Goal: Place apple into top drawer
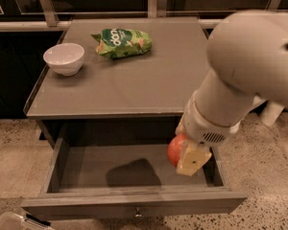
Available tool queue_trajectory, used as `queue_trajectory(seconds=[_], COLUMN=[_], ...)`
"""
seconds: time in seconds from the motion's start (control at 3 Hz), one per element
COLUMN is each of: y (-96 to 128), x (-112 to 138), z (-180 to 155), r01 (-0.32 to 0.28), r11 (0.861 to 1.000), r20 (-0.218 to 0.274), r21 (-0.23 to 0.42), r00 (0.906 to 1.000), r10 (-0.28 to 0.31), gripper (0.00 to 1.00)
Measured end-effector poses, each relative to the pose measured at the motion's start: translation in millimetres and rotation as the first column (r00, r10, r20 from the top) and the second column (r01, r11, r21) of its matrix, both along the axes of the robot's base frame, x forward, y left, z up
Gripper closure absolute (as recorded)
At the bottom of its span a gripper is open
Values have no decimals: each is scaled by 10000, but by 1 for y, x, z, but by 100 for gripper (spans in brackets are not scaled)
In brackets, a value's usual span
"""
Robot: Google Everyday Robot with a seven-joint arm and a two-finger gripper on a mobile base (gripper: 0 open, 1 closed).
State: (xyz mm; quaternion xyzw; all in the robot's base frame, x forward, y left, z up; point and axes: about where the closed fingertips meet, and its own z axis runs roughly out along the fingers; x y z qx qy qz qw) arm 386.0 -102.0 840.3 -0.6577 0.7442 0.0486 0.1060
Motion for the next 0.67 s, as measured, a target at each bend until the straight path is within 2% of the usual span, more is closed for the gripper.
queue_trajectory(seconds=[0.33, 0.67], y=[25, 45], x=[-24, -29], z=[-42, -105], r01=[708, 1098], r11=[9972, 9931], r20=[271, 172], r21=[-244, -418], r00=[9972, 9939], r10=[-702, -1092], gripper=[100, 100])
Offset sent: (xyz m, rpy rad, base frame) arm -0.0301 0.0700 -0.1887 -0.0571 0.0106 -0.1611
